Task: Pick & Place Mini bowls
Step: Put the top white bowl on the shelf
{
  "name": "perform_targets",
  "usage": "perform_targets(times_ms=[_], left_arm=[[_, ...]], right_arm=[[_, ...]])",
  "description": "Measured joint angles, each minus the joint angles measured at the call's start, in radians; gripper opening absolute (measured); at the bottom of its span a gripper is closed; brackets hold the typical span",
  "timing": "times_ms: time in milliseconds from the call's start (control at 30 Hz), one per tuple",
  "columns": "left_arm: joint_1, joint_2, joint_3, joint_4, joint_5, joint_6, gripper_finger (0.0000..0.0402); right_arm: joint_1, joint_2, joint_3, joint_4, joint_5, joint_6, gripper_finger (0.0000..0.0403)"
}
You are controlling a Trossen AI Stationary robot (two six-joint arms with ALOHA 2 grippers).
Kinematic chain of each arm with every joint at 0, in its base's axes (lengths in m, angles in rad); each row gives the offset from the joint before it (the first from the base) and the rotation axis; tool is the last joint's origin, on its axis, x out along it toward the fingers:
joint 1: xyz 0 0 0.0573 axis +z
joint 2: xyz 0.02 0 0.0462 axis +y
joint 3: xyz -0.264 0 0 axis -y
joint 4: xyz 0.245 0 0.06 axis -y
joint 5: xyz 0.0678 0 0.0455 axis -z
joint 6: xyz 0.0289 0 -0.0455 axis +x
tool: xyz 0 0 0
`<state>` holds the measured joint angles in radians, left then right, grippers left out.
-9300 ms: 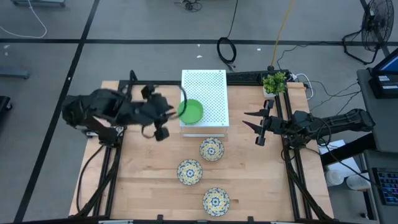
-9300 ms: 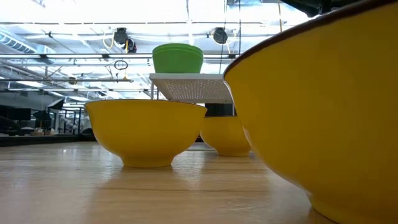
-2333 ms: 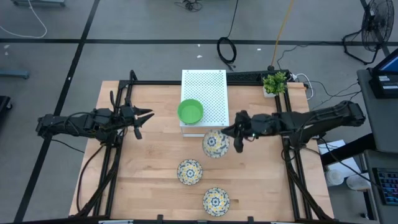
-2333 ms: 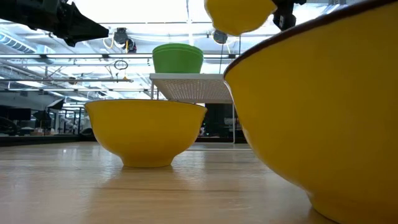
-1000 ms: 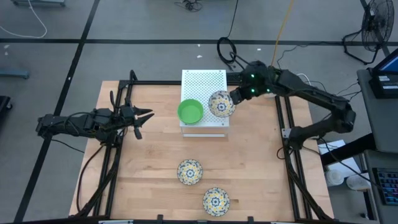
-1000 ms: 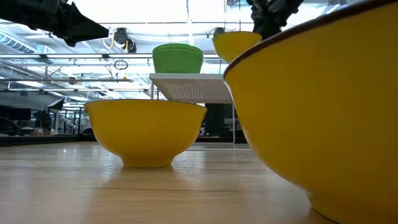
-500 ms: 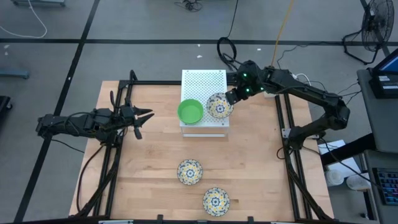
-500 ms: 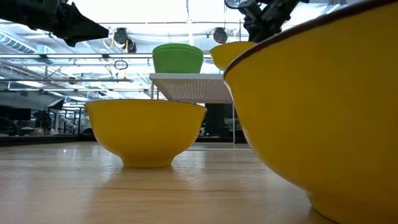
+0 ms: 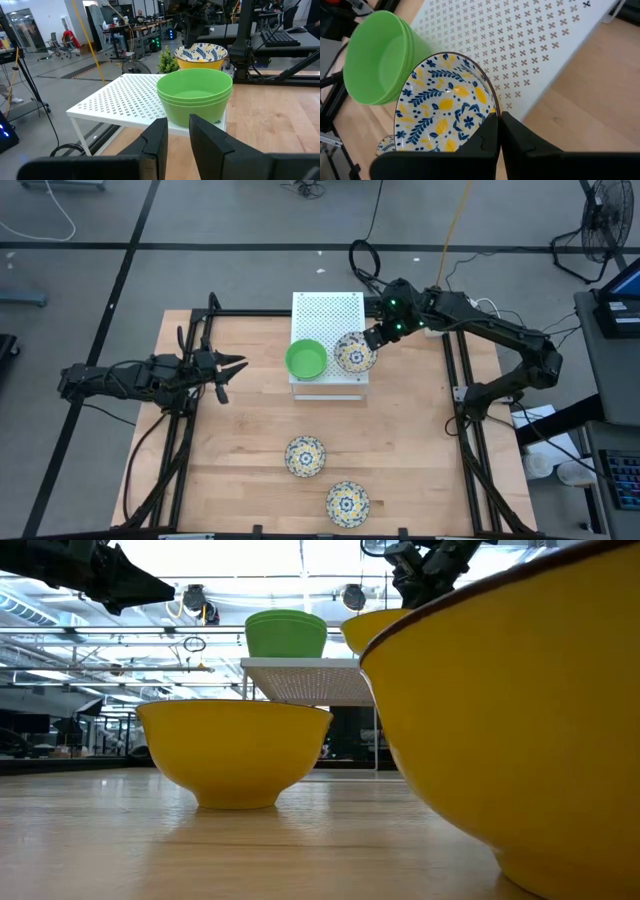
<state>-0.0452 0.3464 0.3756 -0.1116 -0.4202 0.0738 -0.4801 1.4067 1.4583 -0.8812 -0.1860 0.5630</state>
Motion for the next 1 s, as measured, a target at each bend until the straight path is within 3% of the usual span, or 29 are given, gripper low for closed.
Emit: perform_targets(times_ms=[1000], left_arm=[[0.000,0.000,0.000,-0.006,0.000,0.000,0.0085]], right_arm=[[0.024,0.000,-0.001,-0.016,0.029,0.001,0.0000]])
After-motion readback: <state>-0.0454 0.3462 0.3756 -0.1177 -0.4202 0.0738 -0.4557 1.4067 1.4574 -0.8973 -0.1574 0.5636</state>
